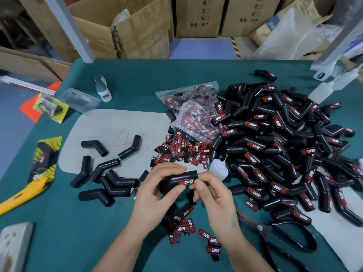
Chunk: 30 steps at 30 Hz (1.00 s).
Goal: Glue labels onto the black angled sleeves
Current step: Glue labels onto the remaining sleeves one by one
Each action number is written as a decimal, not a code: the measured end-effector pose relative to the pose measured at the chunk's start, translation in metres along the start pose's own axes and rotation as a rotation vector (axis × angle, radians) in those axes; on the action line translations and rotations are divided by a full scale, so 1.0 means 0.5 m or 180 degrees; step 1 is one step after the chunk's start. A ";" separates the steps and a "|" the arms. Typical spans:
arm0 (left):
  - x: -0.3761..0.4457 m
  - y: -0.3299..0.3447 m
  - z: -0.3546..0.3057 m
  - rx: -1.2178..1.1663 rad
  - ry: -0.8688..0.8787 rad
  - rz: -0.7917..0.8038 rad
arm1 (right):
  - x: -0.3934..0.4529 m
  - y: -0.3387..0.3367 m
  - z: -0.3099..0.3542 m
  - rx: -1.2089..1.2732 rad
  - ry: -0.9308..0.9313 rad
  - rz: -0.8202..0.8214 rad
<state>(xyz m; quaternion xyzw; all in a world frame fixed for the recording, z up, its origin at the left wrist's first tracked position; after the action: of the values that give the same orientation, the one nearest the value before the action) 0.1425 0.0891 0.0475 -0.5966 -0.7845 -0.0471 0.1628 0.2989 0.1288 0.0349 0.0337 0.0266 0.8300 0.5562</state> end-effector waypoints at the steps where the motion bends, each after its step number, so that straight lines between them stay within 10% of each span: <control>1: -0.001 0.001 0.001 0.0042 -0.0008 0.0028 | 0.001 0.000 0.003 0.0011 -0.0073 -0.0031; 30: 0.001 -0.015 0.022 -0.0927 -0.0676 -0.0091 | -0.005 -0.039 0.014 -0.0765 -0.0590 -0.0160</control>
<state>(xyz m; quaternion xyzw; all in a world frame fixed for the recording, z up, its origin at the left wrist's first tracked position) 0.1333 0.0905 0.0383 -0.6043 -0.7905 -0.0992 -0.0098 0.3185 0.1341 0.0404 0.0427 -0.1235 0.8063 0.5768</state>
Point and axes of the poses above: each hand's wrist, its own x-axis towards the middle knuckle, its own y-axis out of the palm, z = x × y, the point moved 7 cm from there along x, towards the middle knuckle, and after that the axes turned 1 degree about x, right-handed, at the moved point
